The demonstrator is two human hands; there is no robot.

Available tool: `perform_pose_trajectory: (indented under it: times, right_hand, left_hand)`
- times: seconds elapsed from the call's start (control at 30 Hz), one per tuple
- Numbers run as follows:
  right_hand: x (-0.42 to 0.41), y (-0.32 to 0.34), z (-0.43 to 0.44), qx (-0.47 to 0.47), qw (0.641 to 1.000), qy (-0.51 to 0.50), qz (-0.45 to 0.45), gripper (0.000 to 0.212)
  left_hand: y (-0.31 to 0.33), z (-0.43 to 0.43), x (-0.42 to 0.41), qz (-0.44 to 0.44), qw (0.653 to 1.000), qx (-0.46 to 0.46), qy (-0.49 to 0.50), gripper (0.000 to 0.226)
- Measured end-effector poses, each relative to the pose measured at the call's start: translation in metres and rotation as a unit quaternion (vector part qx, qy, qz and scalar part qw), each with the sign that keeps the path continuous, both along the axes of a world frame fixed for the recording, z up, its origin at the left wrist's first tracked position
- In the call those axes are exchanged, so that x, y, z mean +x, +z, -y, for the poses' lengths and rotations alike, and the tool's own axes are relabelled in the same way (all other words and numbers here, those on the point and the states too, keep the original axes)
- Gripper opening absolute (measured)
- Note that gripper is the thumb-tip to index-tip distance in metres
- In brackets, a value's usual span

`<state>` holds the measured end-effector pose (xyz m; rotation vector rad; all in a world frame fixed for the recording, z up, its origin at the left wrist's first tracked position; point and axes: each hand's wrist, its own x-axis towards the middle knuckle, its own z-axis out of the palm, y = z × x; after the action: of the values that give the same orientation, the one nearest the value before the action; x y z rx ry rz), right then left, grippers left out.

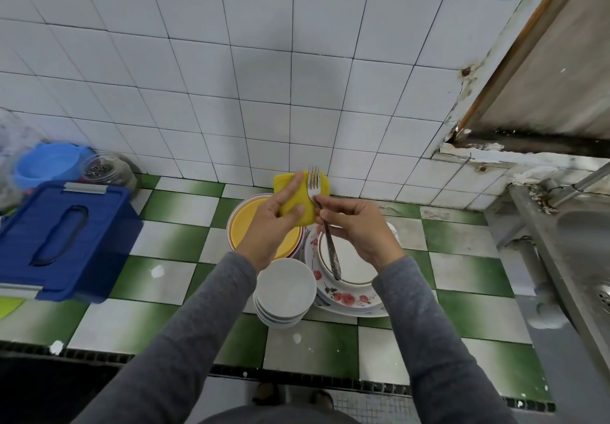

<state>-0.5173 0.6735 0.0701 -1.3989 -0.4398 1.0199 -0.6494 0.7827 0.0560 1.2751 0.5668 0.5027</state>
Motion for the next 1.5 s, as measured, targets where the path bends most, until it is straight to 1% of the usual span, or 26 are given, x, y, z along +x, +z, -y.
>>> perform_pose_trajectory:
  times: [0.07,0.13,0.23,0.33,0.37,0.5,0.6,0.7,0.8,0.9,1.0,1.07,1.13,1.2,1.3,1.4,1.5]
  right_hand:
    - [0.000,0.006,-0.004,0.011,1.000,-0.011,0.004,0.031]
    - [0.000,0.010,-0.006,0.010,0.999,-0.020,0.036,0.030]
    - [0.000,0.012,-0.008,-0.017,0.991,-0.038,0.127,0.027]
    - [-0.001,0.013,-0.009,-0.063,0.964,-0.059,0.250,0.028]
    - [-0.002,0.014,-0.009,-0.068,0.957,-0.061,0.276,0.028]
    - [-0.003,0.016,-0.010,-0.048,0.943,-0.051,0.326,0.029]
    - [0.002,0.012,-0.010,-0.036,0.930,-0.031,0.365,0.038]
    - [0.009,0.011,-0.009,-0.014,0.940,0.013,0.342,0.045]
    - [0.014,0.012,-0.011,0.022,0.963,0.058,0.263,0.050]
    - [0.021,0.010,-0.013,0.062,0.982,0.052,0.168,0.051]
    - [0.031,0.011,-0.014,0.087,0.990,0.008,0.113,0.051]
    - [0.035,0.012,-0.015,0.106,0.989,-0.031,0.094,0.050]
    - [0.033,0.011,-0.016,0.120,0.989,-0.045,0.076,0.050]
    - [0.029,0.009,-0.015,0.123,0.990,-0.024,0.061,0.050]
    - [0.028,0.007,-0.015,0.104,0.992,0.013,0.069,0.051]
    - [0.033,0.012,-0.013,0.115,0.990,-0.031,0.075,0.050]
    - [0.037,0.015,-0.011,0.120,0.987,-0.075,0.074,0.049]
  left_hand:
    - [-0.002,0.006,0.001,-0.016,1.000,0.010,-0.010,0.059]
    - [-0.005,0.011,0.002,-0.022,1.000,0.012,-0.011,0.060]
    - [-0.007,0.012,0.003,-0.019,1.000,0.001,-0.008,0.060]
    - [-0.005,0.012,0.004,-0.017,1.000,0.000,-0.016,0.059]
    - [-0.005,0.011,0.004,-0.017,1.000,0.002,-0.018,0.058]
    - [-0.001,0.008,0.002,-0.019,0.999,-0.007,-0.029,0.057]
    - [0.002,0.003,-0.001,-0.014,0.998,-0.029,-0.054,0.055]
    - [0.004,-0.002,-0.006,-0.008,0.994,-0.063,-0.084,0.054]
    - [0.003,-0.006,-0.009,-0.010,0.992,-0.075,-0.105,0.053]
    - [0.004,-0.010,-0.012,-0.008,0.988,-0.092,-0.126,0.053]
    - [0.006,-0.010,-0.016,-0.025,0.984,-0.084,-0.157,0.052]
    - [0.006,-0.010,-0.016,-0.028,0.983,-0.084,-0.162,0.052]
    - [0.006,-0.012,-0.014,-0.027,0.983,-0.085,-0.159,0.052]
    - [0.006,-0.013,-0.013,-0.023,0.984,-0.092,-0.154,0.052]
    - [0.006,-0.011,-0.015,-0.031,0.983,-0.093,-0.157,0.051]
    - [0.005,-0.009,-0.020,-0.048,0.979,-0.085,-0.176,0.049]
    - [0.005,-0.006,-0.022,-0.052,0.980,-0.078,-0.173,0.049]
